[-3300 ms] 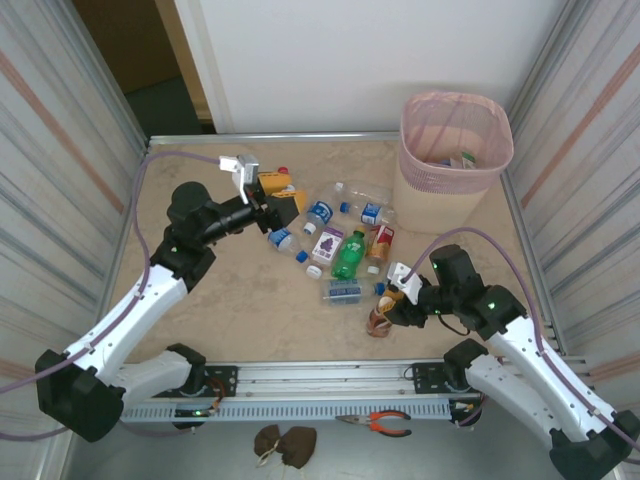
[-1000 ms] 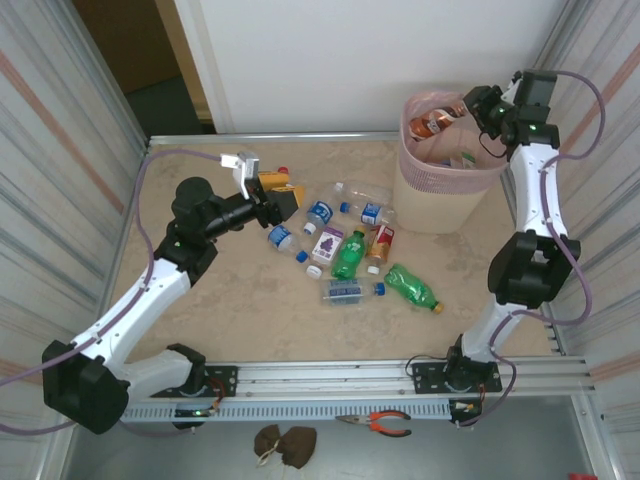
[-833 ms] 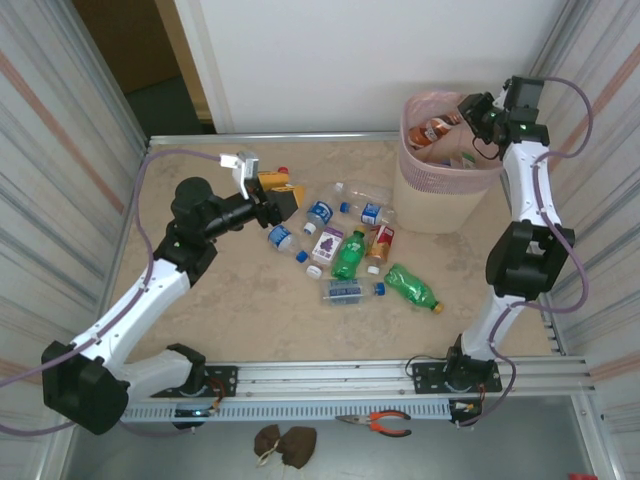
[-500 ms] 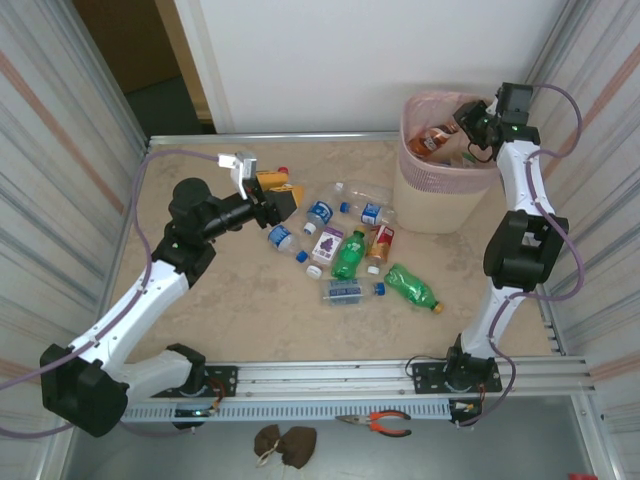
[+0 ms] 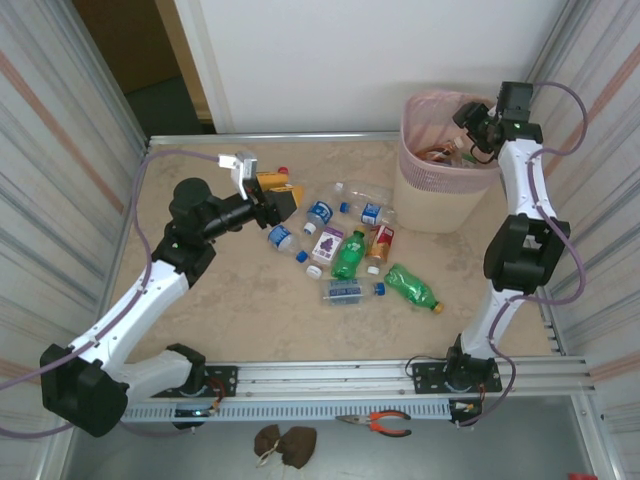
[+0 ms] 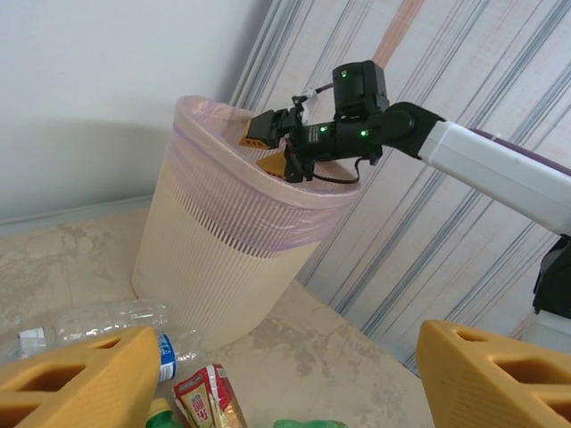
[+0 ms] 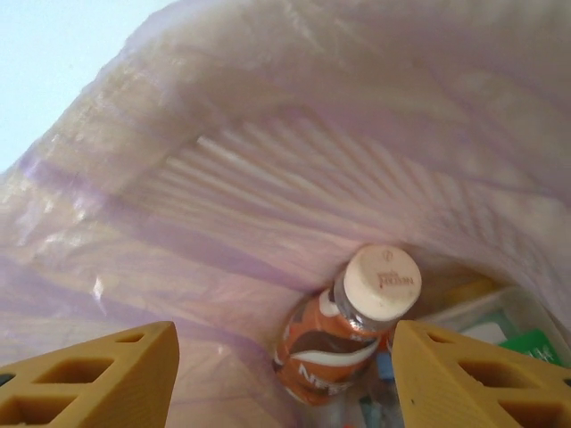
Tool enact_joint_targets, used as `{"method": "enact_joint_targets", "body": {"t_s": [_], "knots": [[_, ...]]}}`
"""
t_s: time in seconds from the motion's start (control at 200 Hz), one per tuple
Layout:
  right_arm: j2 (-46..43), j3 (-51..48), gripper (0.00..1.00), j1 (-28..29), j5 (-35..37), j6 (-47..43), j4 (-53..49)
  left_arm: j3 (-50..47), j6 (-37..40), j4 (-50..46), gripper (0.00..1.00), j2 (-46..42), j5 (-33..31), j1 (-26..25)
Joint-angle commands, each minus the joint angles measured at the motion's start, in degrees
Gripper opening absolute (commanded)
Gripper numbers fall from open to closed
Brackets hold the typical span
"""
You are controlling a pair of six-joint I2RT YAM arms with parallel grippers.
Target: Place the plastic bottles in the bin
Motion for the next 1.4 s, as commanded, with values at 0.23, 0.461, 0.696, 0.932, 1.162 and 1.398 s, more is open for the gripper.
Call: {"method": "enact_joint_targets", "body": {"t_s": [0.23, 0.461, 0.696, 0.932, 1.162, 1.398], "knots": [[-10.57, 2.53, 0.65, 1.83, 4.76, -6.39, -6.25, 4.85, 0.49, -16.8, 0.7, 0.21, -10.22, 0.49], [-17.49, -1.44, 0.65, 2.38, 4.98, -7.55, -6.94, 8.85, -3.17, -33.1, 0.73, 5.86, -25.22, 0.48], [-24.38, -7.55, 0.66, 2.29, 6.18, -8.37, -7.01, 11.53, -12.53, -41.06, 0.74, 12.98, -36.71, 0.56], [-29.33, -12.21, 0.67, 2.18, 6.78, -8.65, -6.81, 13.88, -23.55, -45.22, 0.68, 21.62, -36.47, 2.73], [-31.57, -13.48, 0.67, 1.92, 7.31, -9.36, -7.86, 17.73, -27.3, -45.77, 0.73, 29.98, -33.09, 4.03], [-32.67, -13.66, 0.68, 1.41, 7.39, -9.84, -8.04, 23.17, -30.71, -51.49, 0.77, 37.49, -33.86, 4.13]]}}
